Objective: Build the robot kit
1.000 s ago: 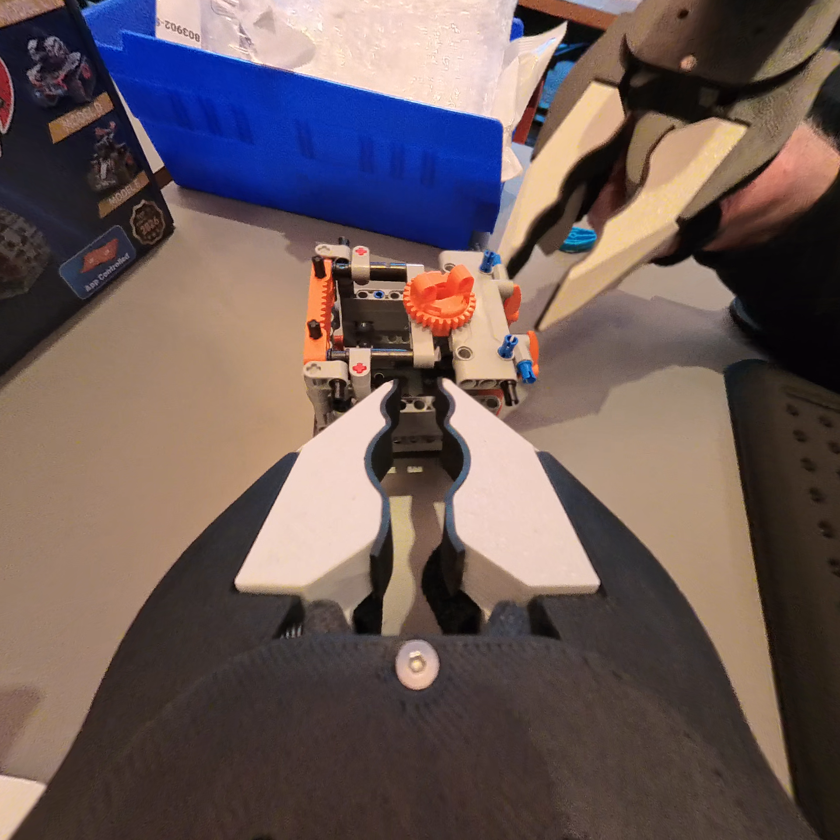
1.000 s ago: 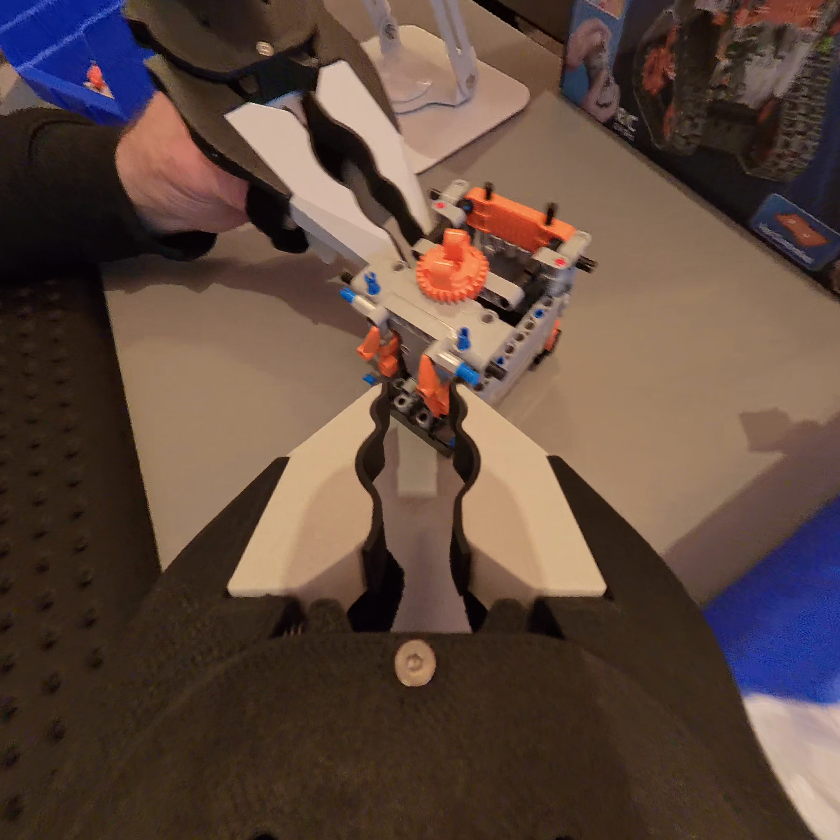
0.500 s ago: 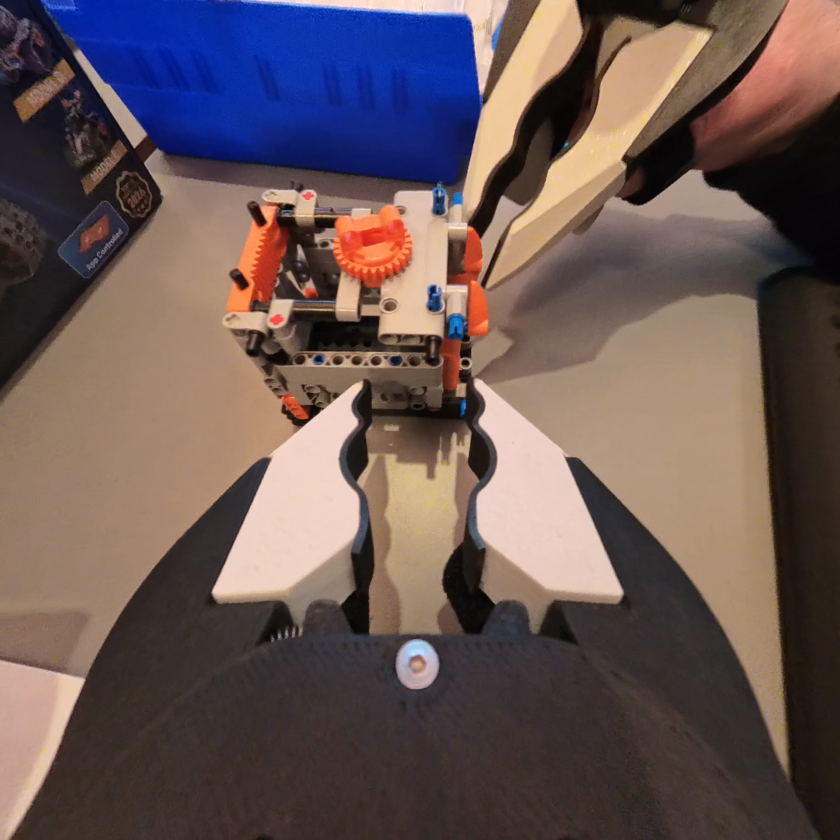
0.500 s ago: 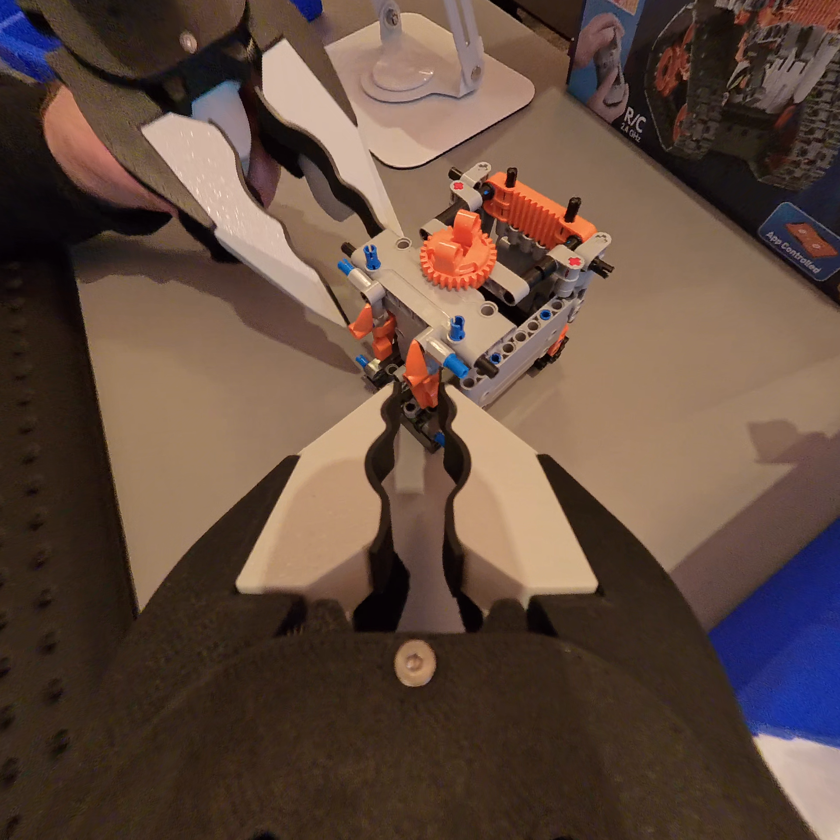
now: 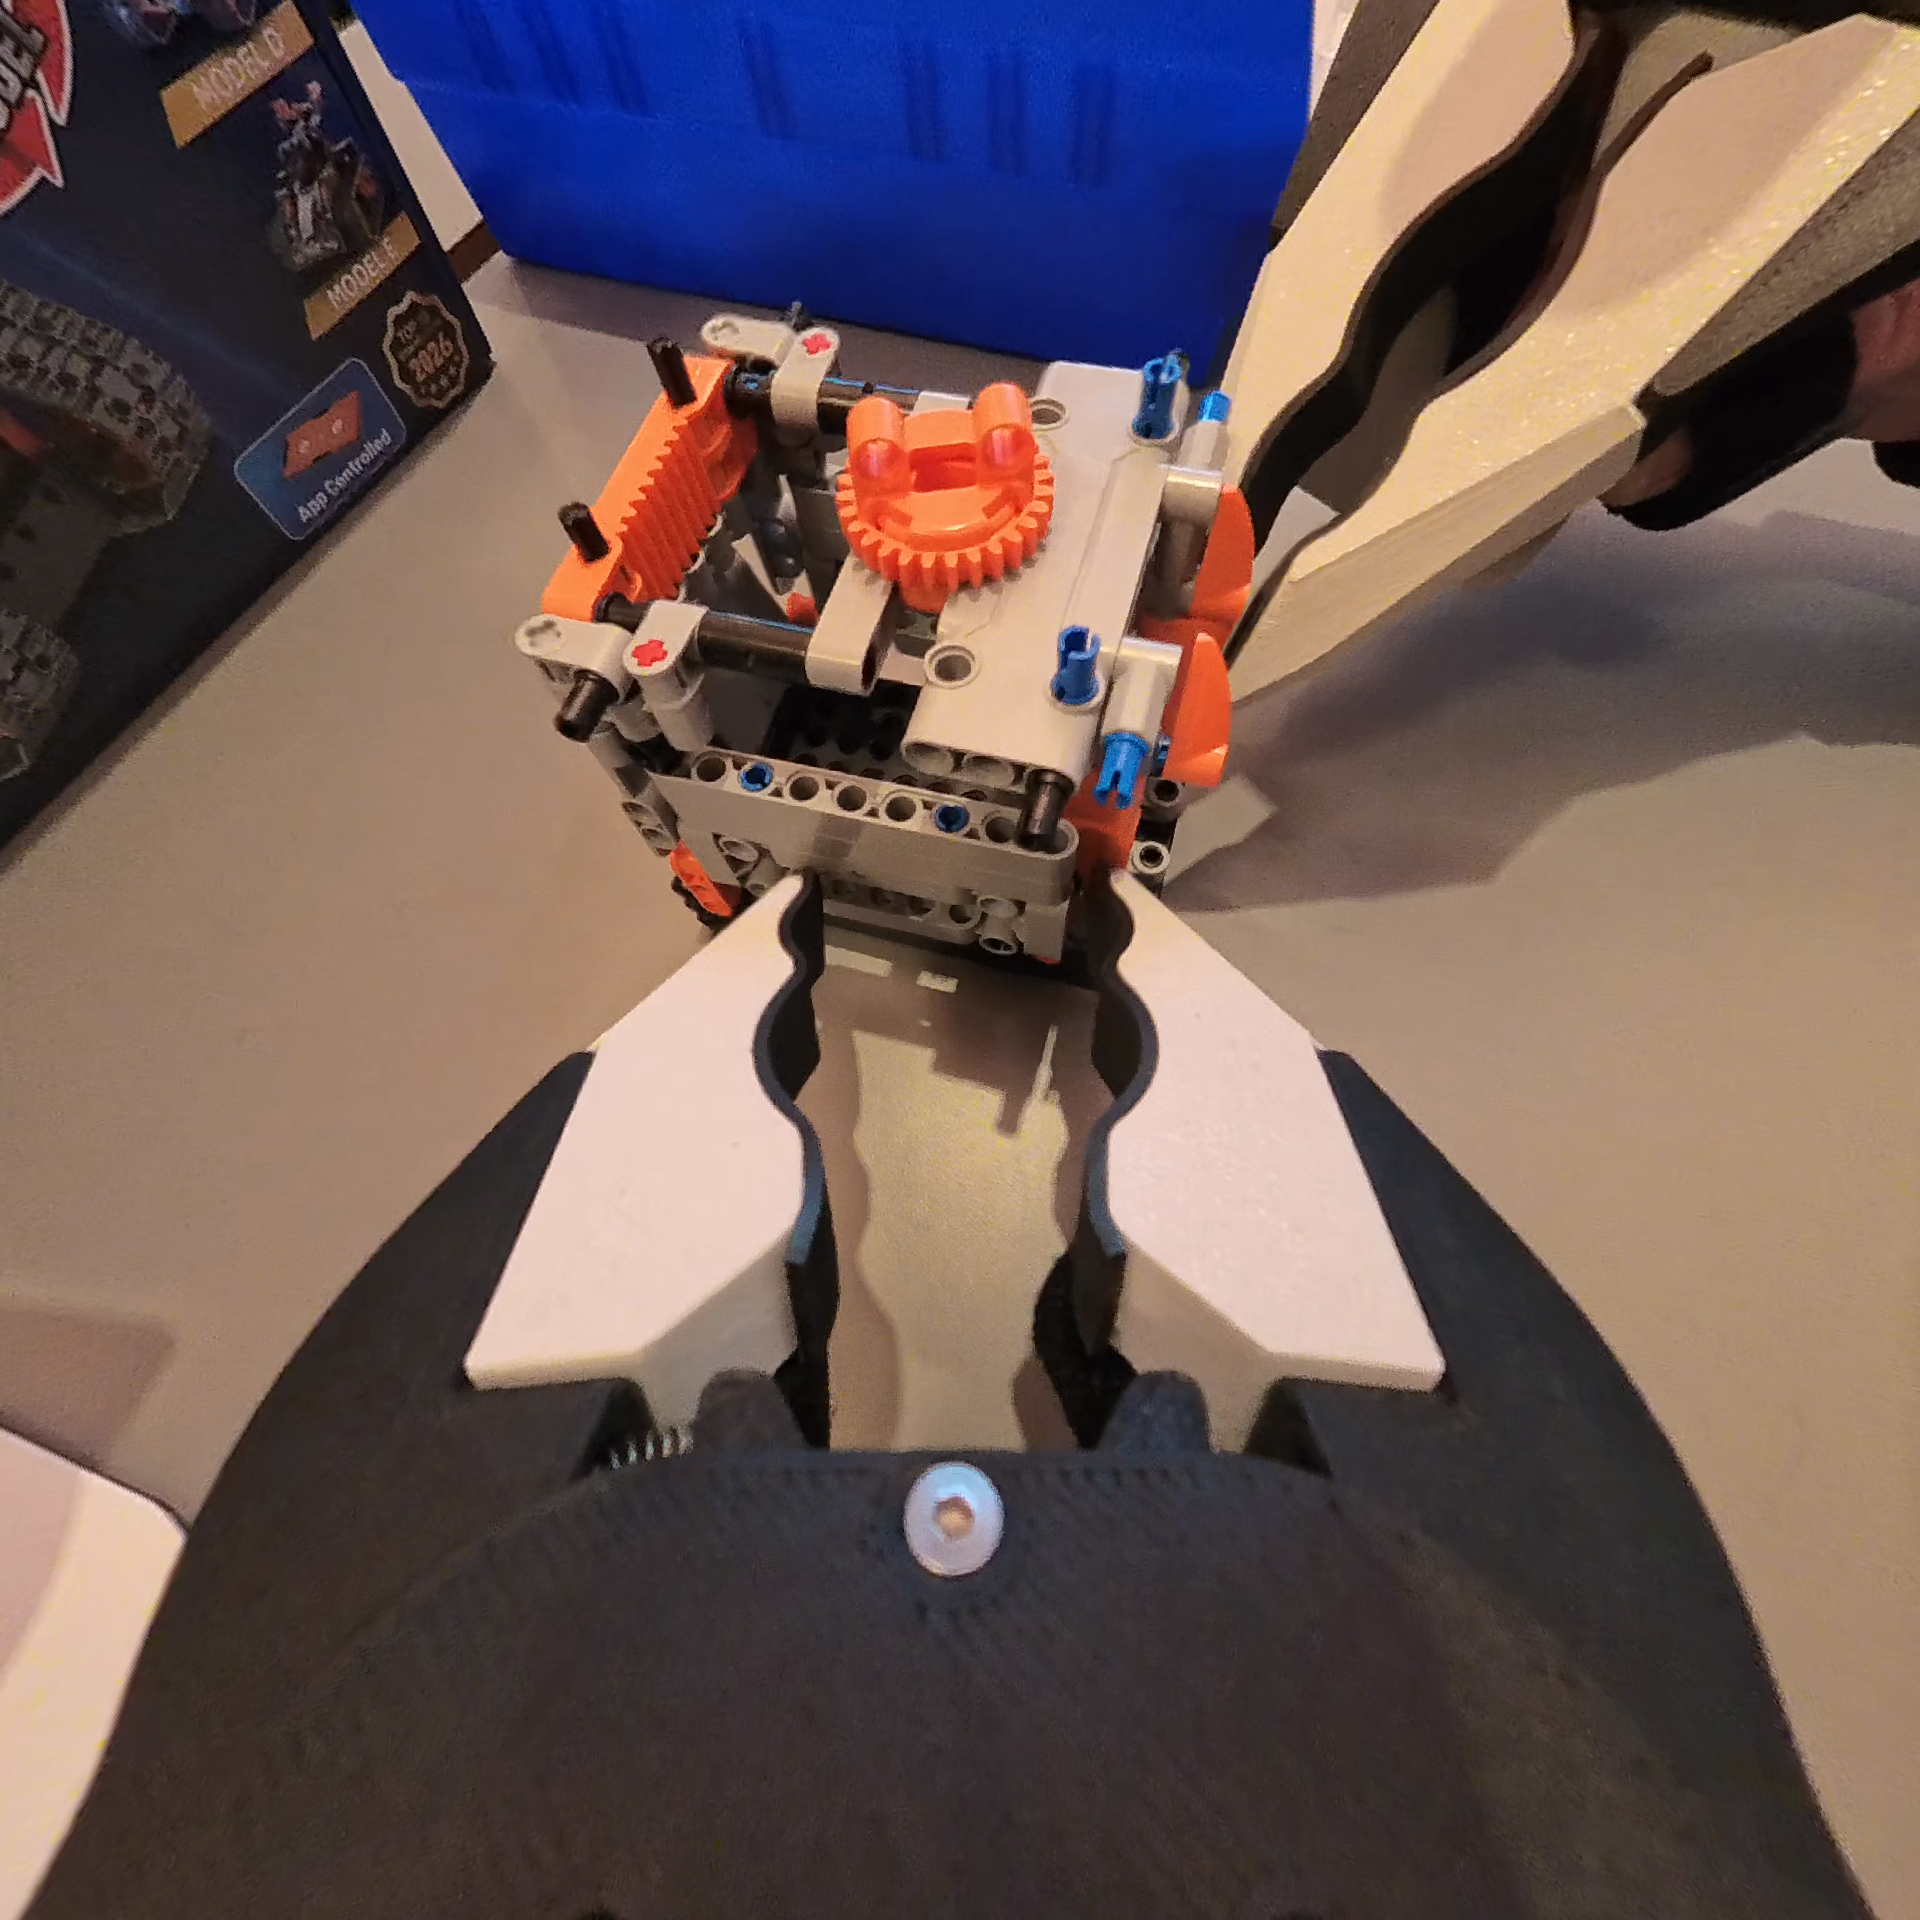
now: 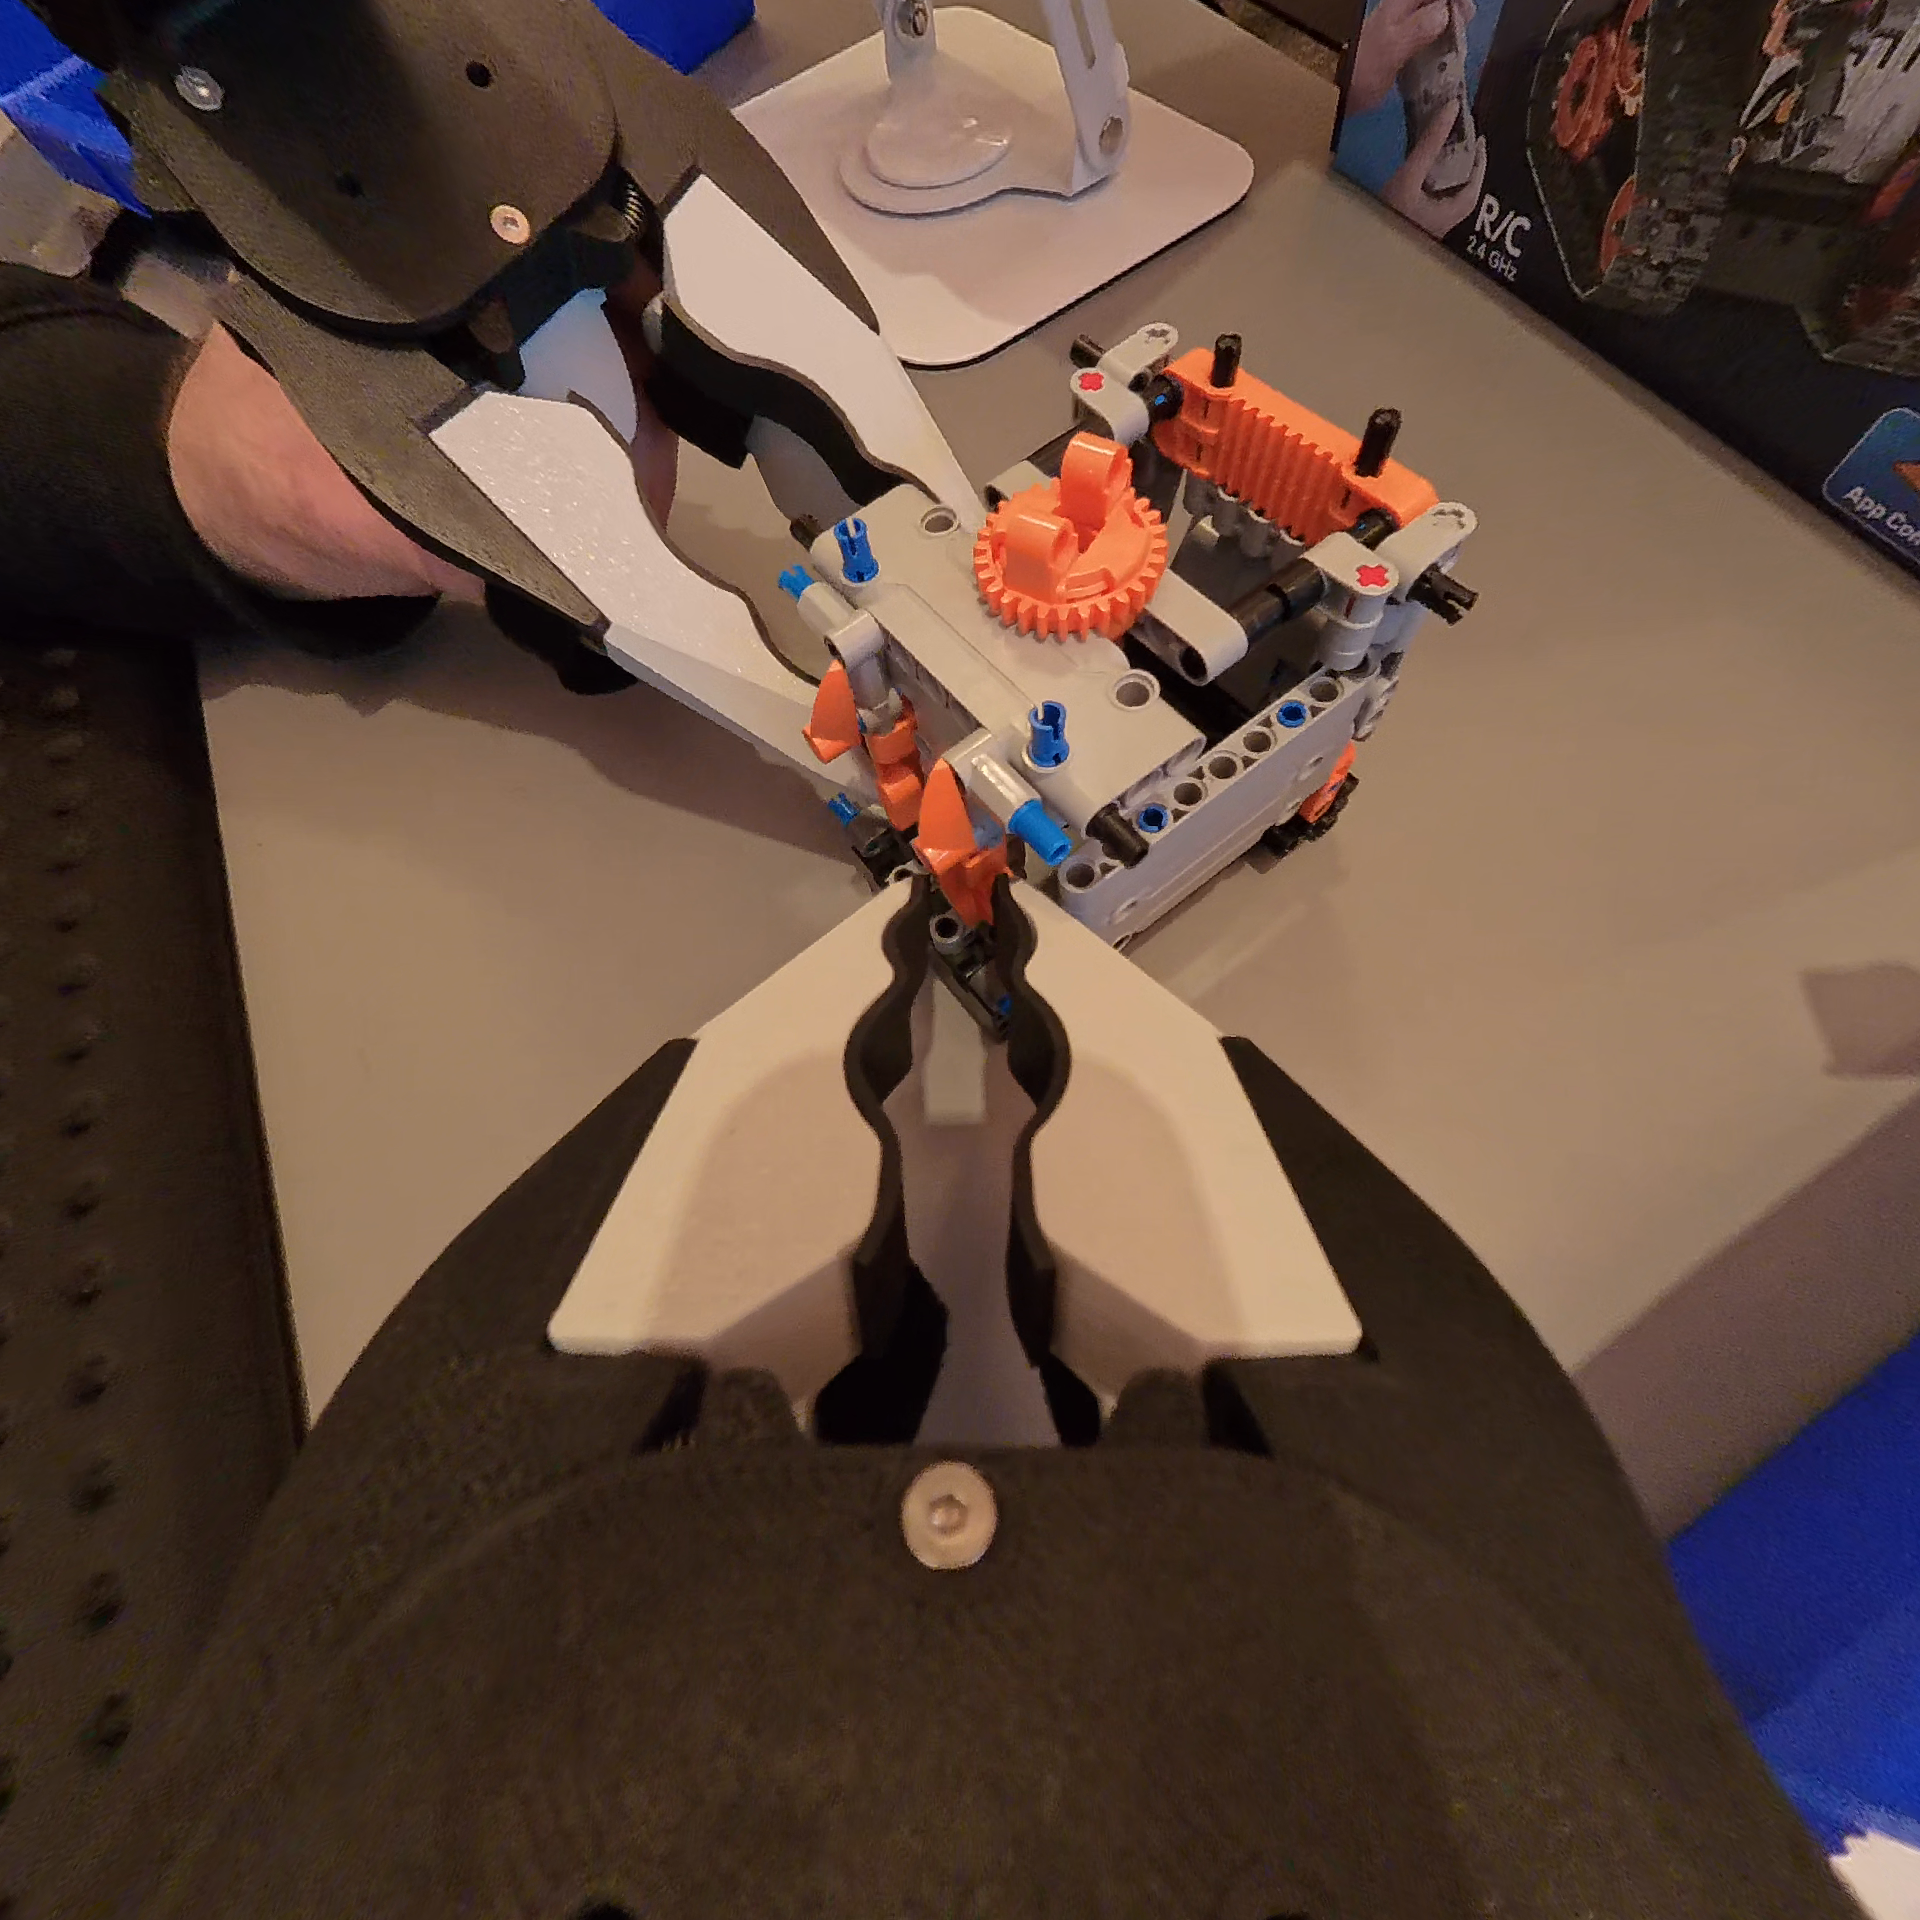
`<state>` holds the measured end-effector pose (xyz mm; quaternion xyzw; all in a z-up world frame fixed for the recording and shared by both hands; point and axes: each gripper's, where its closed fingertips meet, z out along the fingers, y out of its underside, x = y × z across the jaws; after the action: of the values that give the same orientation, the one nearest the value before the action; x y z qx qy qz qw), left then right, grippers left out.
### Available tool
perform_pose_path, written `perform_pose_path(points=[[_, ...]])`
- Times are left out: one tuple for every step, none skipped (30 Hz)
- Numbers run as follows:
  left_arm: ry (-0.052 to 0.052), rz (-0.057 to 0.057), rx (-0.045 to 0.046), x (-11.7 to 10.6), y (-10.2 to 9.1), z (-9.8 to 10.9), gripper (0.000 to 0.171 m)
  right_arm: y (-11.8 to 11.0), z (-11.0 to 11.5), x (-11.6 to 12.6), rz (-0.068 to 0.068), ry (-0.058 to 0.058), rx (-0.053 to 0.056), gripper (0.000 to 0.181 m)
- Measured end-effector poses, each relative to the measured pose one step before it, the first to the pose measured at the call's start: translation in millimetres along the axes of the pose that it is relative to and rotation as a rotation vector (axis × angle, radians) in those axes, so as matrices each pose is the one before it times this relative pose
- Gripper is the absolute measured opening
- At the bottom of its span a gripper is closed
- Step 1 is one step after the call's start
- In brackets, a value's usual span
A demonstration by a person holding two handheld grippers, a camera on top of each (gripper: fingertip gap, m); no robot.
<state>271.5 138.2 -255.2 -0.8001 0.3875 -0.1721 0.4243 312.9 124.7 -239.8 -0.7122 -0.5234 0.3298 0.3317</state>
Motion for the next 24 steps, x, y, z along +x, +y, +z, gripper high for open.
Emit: perform_pose_path(points=[[0.0021, -0.0015, -0.00576, -0.11, 1.22, 0.79, 0.049, 0.17, -1.08, -0.34, 0.0005, -0.0043, 0.0004, 0.011], [0.0052, -0.0020, -0.00220, -0.14, 0.93, -0.08, 0.050, -0.23, -2.50, 0.90, 0.0045, 0.0016, 0.0049, 0.012], [0.0053, -0.0018, 0.00009, -0.65, 0.59, -1.22, 0.049, -0.84, -3.42, 1.59, 0.0067, 0.0038, 0.0106, 0.013], [0.0084, -0.0021, -0.00123, -0.65, 0.86, -1.75, 0.048, -0.76, -3.30, 1.69, 0.0076, 0.0033, 0.0104, 0.013], [0.0052, -0.0064, -0.00154, -1.32, 0.82, -1.48, 0.049, -0.10, -2.36, 1.20, 0.0062, -0.0010, 0.0067, 0.015], [0.0133, -0.0085, 0.00908, 0.31, -0.70, -1.61, 0.049, 0.52, -1.35, 0.78, 0.0055, -0.0034, 0.0032, 0.015], [0.0147, -0.0065, 0.01067, 1.54, -1.82, -1.56, 0.050, 0.64, 0.20, -0.32, 0.0046, -0.0077, -0.0001, 0.016], [-0.0008, 0.0013, -0.00120, 0.36, -0.93, -0.78, 0.052, 0.78, 1.65, -1.70, 0.0003, -0.0096, -0.0048, 0.016], [-0.0075, 0.0090, -0.00021, 0.61, -1.15, -0.26, 0.054, 1.01, 2.24, -0.96, -0.0081, 0.0030, -0.0106, 0.017], [-0.0057, 0.0069, 0.00281, 1.54, -1.47, 0.27, 0.055, 0.36, 2.08, 0.00, -0.0147, 0.0142, -0.0103, 0.016], [-0.0078, 0.0028, -0.00237, 1.47, -0.35, 1.04, 0.056, -0.94, 1.84, -0.64, -0.0116, 0.0095, -0.0025, 0.015], [-0.0066, 0.0013, -0.00310, 1.88, -0.02, 1.50, 0.059, -1.72, 1.63, -0.94, -0.0019, 0.0025, 0.0036, 0.015], [-0.0173, 0.0002, -0.00049, -0.02, -0.39, 1.50, 0.062, -0.88, 1.70, -0.04, 0.0023, 0.0047, 0.0006, 0.014], [-0.0128, 0.0000, -0.00079, 0.27, -0.60, 1.48, 0.065, -0.05, 1.60, 1.27, 0.0016, 0.0115, -0.0016, 0.012], [-0.0148, -0.0083, -0.00232, -0.85, -0.59, 1.59, 0.067, 0.37, 1.42, 0.68, 0.0017, 0.0054, -0.0027, 0.012], [-0.0106, -0.0151, -0.00244, -0.60, -0.50, 1.73, 0.070, -0.57, 0.87, 0.75, 0.0019, 0.0061, 0.0023, 0.011], [-0.0070, -0.0093, -0.00279, -0.16, -0.16, 1.77, 0.070, 0.13, 0.45, 0.85, -0.0011, 0.0079, -0.0017, 0.009], [-0.0071, -0.0006, -0.01360, -0.75, 1.75, 1.45, 0.067, 0.03, -0.03, 0.16, -0.0033, 0.0034, -0.0007, 0.009], [-0.0172, -0.0023, -0.00794, -3.28, 1.51, 0.81, 0.064, 0.17, -0.20, -0.07, -0.0012, 0.0011, -0.0013, 0.009], [-0.0083, -0.0081, -0.00131, -3.05, 0.60, 0.08, 0.063, 0.03, -0.12, 0.20, -0.0019, 0.0031, -0.0017, 0.008], [0.0077, -0.0128, -0.00212, -1.13, 0.58, 0.06, 0.064, 0.03, 0.06, 0.22, -0.0034, 0.0049, -0.0013, 0.007], [0.0031, -0.0094, -0.00004, -1.37, 0.45, -0.11, 0.063, -0.15, 0.10, 0.30, -0.0043, 0.0053, -0.0010, 0.006], [0.0027, -0.0019, -0.00087, -0.69, 0.52, -0.37, 0.062, -0.21, 0.24, 0.10, -0.0031, 0.0036, -0.0002, 0.006], [0.0011, 0.0013, -0.00287, -0.59, 0.39, -0.65, 0.060, 0.04, 0.17, -0.27, -0.0008, 0.0005, -0.0013, 0.003]])
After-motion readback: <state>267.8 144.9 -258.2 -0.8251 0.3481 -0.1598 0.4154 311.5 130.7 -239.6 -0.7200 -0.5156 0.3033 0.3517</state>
